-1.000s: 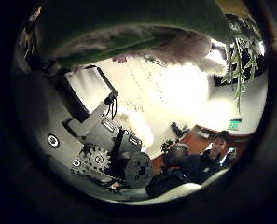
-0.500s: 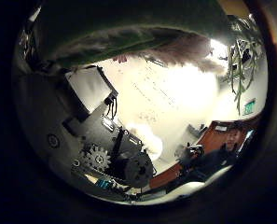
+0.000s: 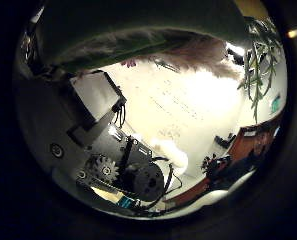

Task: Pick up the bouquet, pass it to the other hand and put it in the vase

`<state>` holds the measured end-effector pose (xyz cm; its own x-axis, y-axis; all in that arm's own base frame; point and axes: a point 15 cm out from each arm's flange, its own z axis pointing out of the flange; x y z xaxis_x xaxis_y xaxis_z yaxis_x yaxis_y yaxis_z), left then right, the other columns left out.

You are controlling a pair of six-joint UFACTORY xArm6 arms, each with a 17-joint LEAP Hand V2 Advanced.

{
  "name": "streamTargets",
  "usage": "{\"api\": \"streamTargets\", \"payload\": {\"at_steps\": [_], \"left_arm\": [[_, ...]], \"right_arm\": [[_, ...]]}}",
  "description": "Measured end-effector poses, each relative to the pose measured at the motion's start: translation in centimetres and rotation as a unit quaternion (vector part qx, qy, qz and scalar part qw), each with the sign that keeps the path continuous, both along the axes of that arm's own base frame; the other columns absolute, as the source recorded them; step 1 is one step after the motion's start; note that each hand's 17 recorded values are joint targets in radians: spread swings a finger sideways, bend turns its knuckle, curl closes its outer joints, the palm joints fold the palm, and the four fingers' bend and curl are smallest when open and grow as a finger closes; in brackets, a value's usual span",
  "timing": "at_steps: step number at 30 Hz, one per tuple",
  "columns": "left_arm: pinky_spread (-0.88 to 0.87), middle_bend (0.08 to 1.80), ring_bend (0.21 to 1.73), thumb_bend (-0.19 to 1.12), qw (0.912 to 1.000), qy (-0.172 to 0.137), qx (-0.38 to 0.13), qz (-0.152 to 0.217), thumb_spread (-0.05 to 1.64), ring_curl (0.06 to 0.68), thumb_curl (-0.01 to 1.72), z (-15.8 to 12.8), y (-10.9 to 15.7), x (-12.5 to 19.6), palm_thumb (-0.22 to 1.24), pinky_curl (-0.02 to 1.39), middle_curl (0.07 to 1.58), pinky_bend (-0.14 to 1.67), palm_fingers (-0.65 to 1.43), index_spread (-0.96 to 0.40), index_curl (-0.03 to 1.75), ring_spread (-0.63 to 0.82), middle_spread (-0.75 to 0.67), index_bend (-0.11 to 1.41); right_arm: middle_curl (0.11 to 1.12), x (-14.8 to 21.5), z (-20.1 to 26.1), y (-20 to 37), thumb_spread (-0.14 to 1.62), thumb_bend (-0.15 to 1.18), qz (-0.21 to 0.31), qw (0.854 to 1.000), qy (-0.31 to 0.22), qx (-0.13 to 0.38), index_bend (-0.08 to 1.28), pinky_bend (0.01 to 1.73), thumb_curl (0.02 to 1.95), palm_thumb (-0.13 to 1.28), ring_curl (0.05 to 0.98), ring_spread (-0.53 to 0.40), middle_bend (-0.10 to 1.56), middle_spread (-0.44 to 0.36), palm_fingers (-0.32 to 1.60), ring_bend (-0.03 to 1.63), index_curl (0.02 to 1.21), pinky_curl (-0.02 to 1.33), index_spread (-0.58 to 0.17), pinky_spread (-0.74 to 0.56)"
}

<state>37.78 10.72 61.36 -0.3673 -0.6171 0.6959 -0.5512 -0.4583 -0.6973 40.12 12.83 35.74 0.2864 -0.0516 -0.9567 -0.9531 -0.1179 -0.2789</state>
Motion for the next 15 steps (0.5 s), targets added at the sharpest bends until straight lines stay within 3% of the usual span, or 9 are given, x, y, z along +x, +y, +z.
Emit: {"api": "streamTargets", "payload": {"at_steps": [15], "left_arm": [[-0.67,1.20,1.34,-0.02,0.9997,-0.001,-0.021,-0.012,-0.04,0.542,0.90,-2.4,-0.9,2.2,1.15,0.67,0.79,0.90,1.12,-0.61,1.62,-0.45,-0.46,0.30]], "right_arm": [[0.26,0.0,0.0,0.0,0.96,-0.03,0.000,1.000,0.001,0.001,0.18,0.34,0.46,0.78,0.259,0.077,0.17,-0.024,0.05,0.30,0.30,0.32,-0.491,0.29]]}}
